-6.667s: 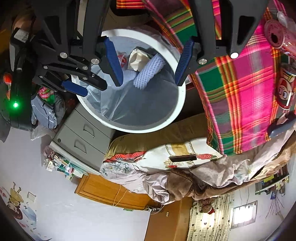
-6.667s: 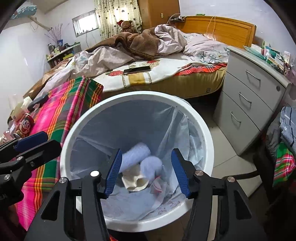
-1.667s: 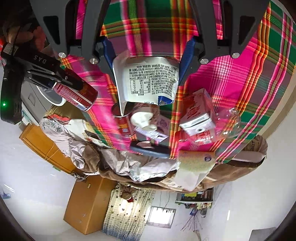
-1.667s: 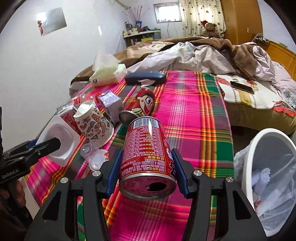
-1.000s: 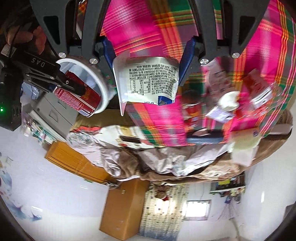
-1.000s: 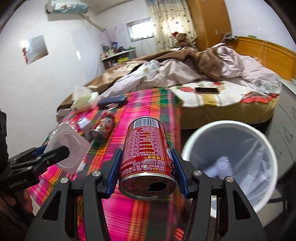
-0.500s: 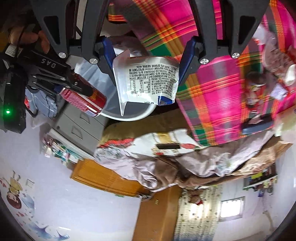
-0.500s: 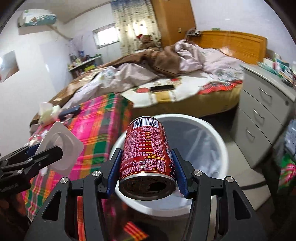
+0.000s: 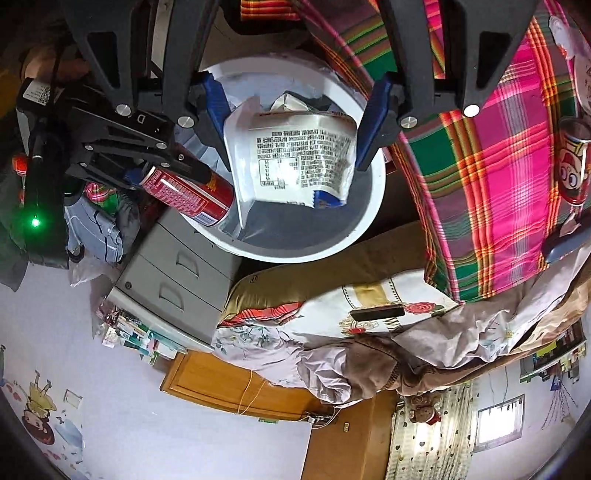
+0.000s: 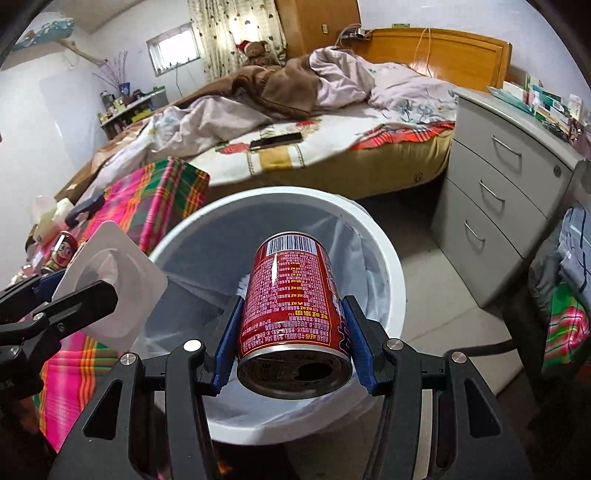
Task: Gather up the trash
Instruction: 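Carry the wrapper and red can over the white bin and open both tools, then move both open tools back to the trash on the plaid cloth, then grasp the clear plastic cup with the right tool while the left tool grasps the pink-white milk carton, then carry the milk carton and plastic cup over the bin and open both tools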
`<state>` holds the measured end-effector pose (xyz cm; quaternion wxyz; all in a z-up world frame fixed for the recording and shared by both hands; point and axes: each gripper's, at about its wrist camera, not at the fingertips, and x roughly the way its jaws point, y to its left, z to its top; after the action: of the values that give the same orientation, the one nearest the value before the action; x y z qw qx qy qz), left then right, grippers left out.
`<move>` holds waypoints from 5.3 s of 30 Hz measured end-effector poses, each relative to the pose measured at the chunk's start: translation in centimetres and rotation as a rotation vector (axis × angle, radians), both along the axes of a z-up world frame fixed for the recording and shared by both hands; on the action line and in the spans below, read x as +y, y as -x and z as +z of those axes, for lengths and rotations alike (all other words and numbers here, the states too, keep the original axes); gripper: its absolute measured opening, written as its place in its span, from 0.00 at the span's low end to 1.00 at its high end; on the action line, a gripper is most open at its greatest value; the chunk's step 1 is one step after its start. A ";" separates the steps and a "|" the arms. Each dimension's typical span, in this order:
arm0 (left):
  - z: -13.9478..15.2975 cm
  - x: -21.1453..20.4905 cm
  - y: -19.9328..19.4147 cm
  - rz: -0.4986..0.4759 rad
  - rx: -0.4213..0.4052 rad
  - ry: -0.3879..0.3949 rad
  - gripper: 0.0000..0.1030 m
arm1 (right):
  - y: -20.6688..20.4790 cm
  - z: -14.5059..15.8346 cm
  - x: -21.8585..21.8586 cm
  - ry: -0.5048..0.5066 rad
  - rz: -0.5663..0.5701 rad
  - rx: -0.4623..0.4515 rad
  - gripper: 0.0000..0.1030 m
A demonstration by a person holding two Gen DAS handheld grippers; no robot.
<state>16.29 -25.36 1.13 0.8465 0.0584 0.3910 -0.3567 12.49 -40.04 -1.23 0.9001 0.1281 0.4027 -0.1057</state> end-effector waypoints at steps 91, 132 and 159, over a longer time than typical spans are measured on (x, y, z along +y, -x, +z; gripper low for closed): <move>-1.3 38.1 -4.2 0.605 -0.088 0.009 0.71 | -4.6 -0.2 31.8 -0.050 0.604 -0.031 0.59; -3.8 35.5 -8.1 0.470 0.012 0.001 0.39 | -5.9 -0.4 30.4 -0.036 0.496 0.001 0.31; 1.3 33.3 -1.5 0.500 -0.099 -0.002 0.38 | -3.8 3.1 26.7 -0.063 0.457 -0.127 0.31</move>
<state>17.84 7.91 2.42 0.9265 -0.0221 0.3516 -0.1326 16.29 -13.39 1.86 0.9197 0.0681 0.3669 0.1219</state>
